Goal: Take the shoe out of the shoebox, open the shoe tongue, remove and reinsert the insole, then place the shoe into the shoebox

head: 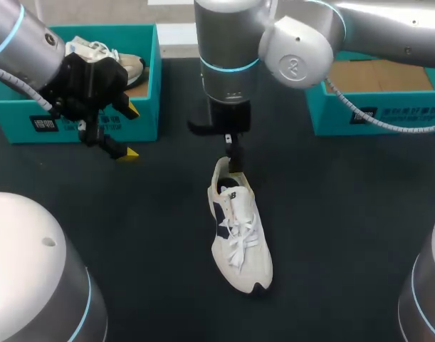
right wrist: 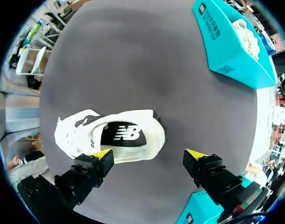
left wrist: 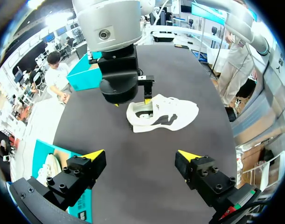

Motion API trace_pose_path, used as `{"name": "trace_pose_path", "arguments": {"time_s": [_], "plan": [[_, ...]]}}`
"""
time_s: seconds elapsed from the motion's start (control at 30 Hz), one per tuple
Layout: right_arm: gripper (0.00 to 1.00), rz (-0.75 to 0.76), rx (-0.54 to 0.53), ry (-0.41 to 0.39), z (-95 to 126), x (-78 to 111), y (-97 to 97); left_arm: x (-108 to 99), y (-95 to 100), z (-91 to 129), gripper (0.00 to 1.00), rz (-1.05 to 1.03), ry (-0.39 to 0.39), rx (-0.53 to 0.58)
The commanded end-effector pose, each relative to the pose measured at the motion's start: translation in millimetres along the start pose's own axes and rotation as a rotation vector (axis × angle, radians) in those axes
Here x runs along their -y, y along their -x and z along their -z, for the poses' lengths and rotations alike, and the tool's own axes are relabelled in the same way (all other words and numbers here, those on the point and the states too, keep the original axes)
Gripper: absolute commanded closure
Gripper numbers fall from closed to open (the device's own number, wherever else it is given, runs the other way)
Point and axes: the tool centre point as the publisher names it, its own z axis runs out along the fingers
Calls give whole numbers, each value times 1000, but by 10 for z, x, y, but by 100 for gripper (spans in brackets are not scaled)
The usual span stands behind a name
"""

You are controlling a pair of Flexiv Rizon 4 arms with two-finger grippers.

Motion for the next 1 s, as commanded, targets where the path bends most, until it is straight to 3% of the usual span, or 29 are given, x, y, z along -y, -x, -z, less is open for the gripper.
{"name": "trace_pose_path", "arguments": {"time_s": [0.03, 0.07, 0.1, 0.2, 1.0], "plan": [[29, -1, -4, 9, -101, -16, 26, -12, -11, 2, 0, -1, 1, 2], [31, -2, -2, 11, -123, -21, 28, -12, -11, 2, 0, -1, 1, 2], [42, 1, 0, 6, -136, -23, 29, -12, -11, 2, 0, -1, 1, 2], [52, 4, 22, 5, -195, -37, 48, -12, -11, 2, 0, -1, 1, 2], [53, 17, 27, 11, -525, -118, 56, -12, -11, 2, 0, -1, 1, 2]]}}
